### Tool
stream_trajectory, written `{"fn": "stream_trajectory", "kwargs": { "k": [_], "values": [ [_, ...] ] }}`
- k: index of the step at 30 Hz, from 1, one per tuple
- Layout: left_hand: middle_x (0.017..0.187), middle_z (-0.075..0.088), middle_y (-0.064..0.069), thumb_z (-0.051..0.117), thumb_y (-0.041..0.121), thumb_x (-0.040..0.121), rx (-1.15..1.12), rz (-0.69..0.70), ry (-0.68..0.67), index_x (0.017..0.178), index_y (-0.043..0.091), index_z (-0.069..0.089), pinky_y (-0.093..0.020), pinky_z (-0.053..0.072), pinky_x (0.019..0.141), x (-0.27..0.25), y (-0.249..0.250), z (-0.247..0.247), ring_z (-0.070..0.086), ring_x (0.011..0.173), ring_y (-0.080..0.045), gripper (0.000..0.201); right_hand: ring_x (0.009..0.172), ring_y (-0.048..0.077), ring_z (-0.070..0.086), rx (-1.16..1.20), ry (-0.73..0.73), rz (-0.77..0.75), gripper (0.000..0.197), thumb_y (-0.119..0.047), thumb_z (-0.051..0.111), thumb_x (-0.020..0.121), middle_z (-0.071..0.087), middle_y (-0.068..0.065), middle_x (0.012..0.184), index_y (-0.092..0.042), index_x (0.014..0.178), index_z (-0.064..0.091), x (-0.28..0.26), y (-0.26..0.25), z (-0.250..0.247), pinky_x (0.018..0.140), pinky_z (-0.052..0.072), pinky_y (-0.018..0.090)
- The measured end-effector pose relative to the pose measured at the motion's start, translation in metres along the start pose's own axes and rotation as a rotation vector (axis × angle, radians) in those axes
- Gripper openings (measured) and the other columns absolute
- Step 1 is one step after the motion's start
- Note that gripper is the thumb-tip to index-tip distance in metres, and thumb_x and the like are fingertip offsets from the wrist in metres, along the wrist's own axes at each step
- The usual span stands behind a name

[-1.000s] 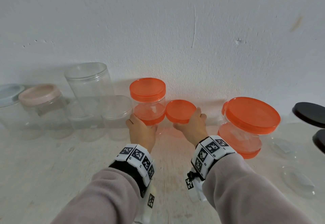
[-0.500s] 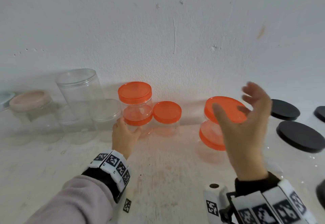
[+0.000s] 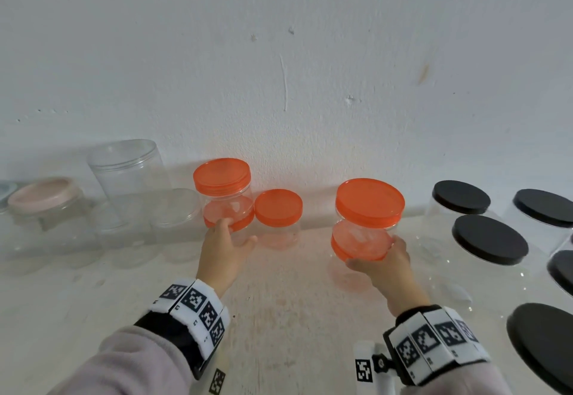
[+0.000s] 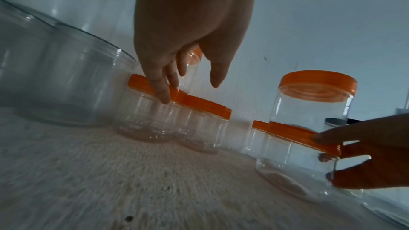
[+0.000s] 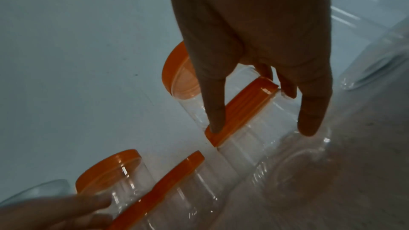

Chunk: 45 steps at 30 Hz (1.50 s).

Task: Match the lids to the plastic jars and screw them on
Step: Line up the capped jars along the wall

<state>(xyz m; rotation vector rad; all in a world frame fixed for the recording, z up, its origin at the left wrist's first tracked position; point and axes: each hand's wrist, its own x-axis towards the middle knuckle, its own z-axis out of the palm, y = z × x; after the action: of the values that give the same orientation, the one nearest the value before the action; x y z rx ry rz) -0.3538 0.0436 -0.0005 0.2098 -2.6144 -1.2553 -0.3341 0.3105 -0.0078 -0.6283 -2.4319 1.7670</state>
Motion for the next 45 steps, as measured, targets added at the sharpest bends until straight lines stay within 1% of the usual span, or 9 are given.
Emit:
{"fn": "stream_trajectory", "kwargs": {
  "k": [7,14,20,27,33,36,40,42,45],
  "values": [
    [0.128,0.052,-0.001,0.067,0.031,0.088,-0.037,0.061,-0.138,0.139,0.013,0.040,-0.025,0.041,0.093,-0.003,0.022,0.021,0.051,0.114,-0.015,0.061,0.121,0.033,0.046,-0.096,-0.011,-0.100,0.098,-0.021,0.086,0.066,0.041,0.013,0.135,-0.008,0.142,0.026,0.019,-0.004,0.022,0.100,0.043,0.051],
    [0.125,0.052,0.004,0.066,0.042,0.086,-0.011,0.147,-0.236,0.139,0.017,0.039,-0.020,0.037,0.088,0.001,0.039,0.052,0.050,0.112,-0.009,0.064,0.123,0.029,0.045,-0.124,-0.070,-0.164,0.092,-0.021,0.084,0.071,0.043,0.013,0.137,-0.007,0.143,0.028,0.038,-0.013,0.034,0.099,0.042,0.041],
    [0.139,0.043,0.003,0.059,0.038,0.092,0.153,0.317,-0.125,0.140,0.016,0.039,-0.017,0.028,0.096,0.010,0.043,0.059,0.038,0.129,-0.012,0.056,0.124,0.029,0.043,-0.124,-0.074,-0.206,0.085,-0.018,0.083,0.073,0.043,0.013,0.136,-0.008,0.140,0.032,0.051,-0.020,0.044,0.103,0.038,0.040],
    [0.142,0.036,-0.001,0.058,0.032,0.092,0.370,0.371,-0.127,0.142,0.011,0.035,-0.025,0.025,0.109,0.030,0.042,0.056,0.029,0.134,-0.016,0.058,0.125,0.029,0.040,-0.139,-0.060,-0.206,0.085,-0.017,0.081,0.076,0.036,0.017,0.139,-0.004,0.140,0.027,0.063,-0.027,0.056,0.088,0.029,0.025],
    [0.139,0.039,0.001,0.056,0.036,0.093,0.412,0.373,-0.175,0.139,0.013,0.040,-0.026,0.028,0.108,0.035,0.034,0.058,0.032,0.131,-0.016,0.053,0.129,0.031,0.039,-0.187,-0.024,-0.266,0.080,-0.016,0.077,0.080,0.039,0.019,0.141,-0.002,0.141,0.028,0.072,-0.026,0.060,0.102,0.033,0.032],
    [0.138,0.039,0.001,0.056,0.039,0.094,0.428,0.398,-0.176,0.138,0.014,0.041,-0.027,0.030,0.108,0.035,0.031,0.058,0.034,0.130,-0.016,0.053,0.124,0.029,0.044,-0.182,-0.019,-0.287,0.075,-0.019,0.076,0.080,0.044,0.015,0.136,-0.004,0.139,0.032,0.075,-0.023,0.059,0.100,0.036,0.035],
    [0.140,0.037,0.000,0.055,0.036,0.094,0.461,0.427,-0.180,0.139,0.014,0.040,-0.026,0.029,0.108,0.036,0.030,0.058,0.032,0.131,-0.017,0.053,0.092,0.019,0.054,-0.165,0.160,-0.287,0.043,-0.028,0.063,0.084,0.055,0.007,0.114,-0.012,0.121,0.049,0.082,-0.028,0.048,0.073,0.041,0.031],
    [0.140,0.037,-0.001,0.055,0.034,0.094,0.471,0.434,-0.181,0.139,0.014,0.039,-0.028,0.030,0.108,0.036,0.029,0.058,0.032,0.131,-0.019,0.053,0.091,0.020,0.054,-0.141,0.326,-0.307,0.032,-0.026,0.058,0.084,0.055,0.004,0.108,-0.014,0.113,0.052,0.091,-0.033,0.038,0.066,0.038,0.029],
    [0.139,0.037,0.000,0.056,0.030,0.093,0.487,0.451,-0.179,0.139,0.015,0.039,-0.027,0.031,0.107,0.036,0.027,0.057,0.033,0.130,-0.018,0.051,0.115,0.028,0.040,-0.232,0.435,-0.232,0.041,-0.021,0.060,0.083,0.045,0.009,0.125,-0.011,0.121,0.049,0.108,-0.038,0.023,0.083,0.042,0.041]
  ]
}}
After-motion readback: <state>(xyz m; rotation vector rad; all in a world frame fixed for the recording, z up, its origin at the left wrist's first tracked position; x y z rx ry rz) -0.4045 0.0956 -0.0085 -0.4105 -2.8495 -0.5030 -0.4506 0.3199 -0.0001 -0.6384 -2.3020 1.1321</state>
